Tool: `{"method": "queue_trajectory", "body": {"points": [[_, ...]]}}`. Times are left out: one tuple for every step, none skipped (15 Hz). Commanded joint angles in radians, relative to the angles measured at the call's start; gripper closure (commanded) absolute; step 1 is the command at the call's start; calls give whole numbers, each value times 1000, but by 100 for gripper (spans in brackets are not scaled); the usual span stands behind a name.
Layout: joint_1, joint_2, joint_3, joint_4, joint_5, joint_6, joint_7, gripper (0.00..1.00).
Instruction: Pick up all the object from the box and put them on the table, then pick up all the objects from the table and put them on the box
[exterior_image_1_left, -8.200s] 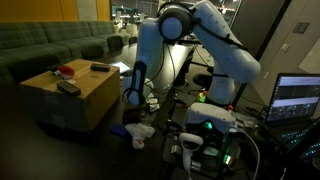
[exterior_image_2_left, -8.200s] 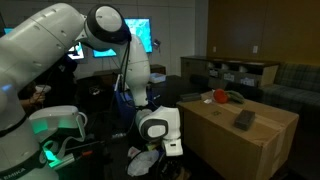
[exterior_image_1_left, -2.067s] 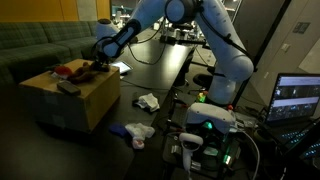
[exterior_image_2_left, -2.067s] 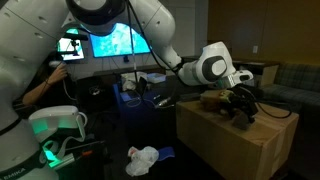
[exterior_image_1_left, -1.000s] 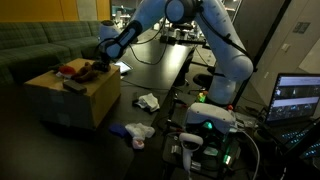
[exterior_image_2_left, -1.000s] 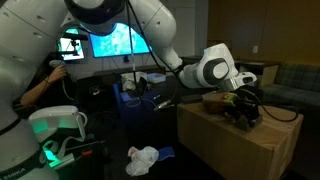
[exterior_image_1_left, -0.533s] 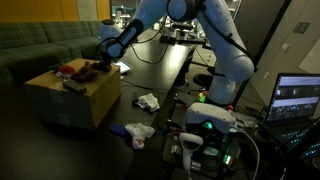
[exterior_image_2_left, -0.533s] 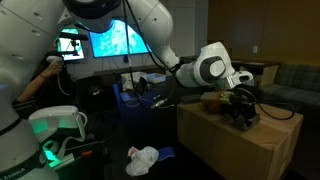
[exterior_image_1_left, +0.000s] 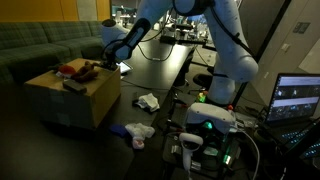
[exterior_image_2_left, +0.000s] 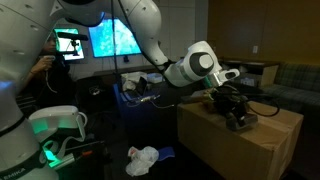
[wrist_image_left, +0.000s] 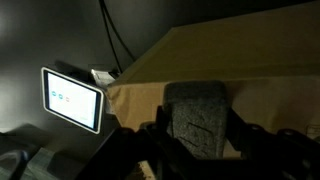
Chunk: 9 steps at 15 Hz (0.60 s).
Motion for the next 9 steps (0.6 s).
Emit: {"method": "queue_trajectory", "body": {"points": [[104, -116, -85, -135, -116, -40, 169, 67], [128, -139, -100, -164, -153, -58, 218, 67], [140, -167, -102, -192, -187, -79, 256, 67], [147, -195, -93, -219, -227, -106, 299, 67], [148, -226, -77, -247, -266, -135, 339, 67], [142, -260, -52, -276, -300, -168, 374, 67], [135, -292, -24, -306, -330, -199, 410, 67], [121, -326, 12, -336, -354, -233, 437, 67], [105, -357, 51, -365, -367, -266, 461, 67]]}}
